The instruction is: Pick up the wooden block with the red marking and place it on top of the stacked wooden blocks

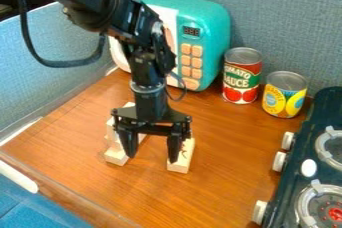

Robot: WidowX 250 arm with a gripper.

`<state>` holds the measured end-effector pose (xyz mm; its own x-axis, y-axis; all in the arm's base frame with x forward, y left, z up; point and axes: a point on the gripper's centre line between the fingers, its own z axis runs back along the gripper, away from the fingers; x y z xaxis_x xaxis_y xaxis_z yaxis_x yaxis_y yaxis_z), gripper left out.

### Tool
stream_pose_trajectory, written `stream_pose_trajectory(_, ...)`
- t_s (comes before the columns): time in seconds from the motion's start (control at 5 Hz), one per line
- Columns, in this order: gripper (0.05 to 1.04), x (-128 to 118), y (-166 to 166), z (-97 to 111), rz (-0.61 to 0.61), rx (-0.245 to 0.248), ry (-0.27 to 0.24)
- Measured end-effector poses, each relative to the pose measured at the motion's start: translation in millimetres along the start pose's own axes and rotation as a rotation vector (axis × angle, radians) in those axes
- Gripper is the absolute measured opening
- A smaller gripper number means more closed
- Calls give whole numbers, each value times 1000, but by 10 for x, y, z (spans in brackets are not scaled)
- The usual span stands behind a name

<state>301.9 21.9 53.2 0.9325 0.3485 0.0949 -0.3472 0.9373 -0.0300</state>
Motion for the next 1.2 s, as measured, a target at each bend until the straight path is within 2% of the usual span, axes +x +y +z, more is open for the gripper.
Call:
stream_pose_trajectory(0.2, 999, 178, -134, -30, -18, 17, 2)
stream_pose_trajectory(0.6, 999, 413, -349, -272, -39, 6, 53)
stream_pose_trajectory(0.8, 999, 388, -351, -398, -36, 15, 99)
stream_pose_trajectory(1.0, 950, 410, -310, -519, -17, 18, 123)
stream_pose_trajectory(1.2, 665, 389, -234, -538, 14, -13, 133)
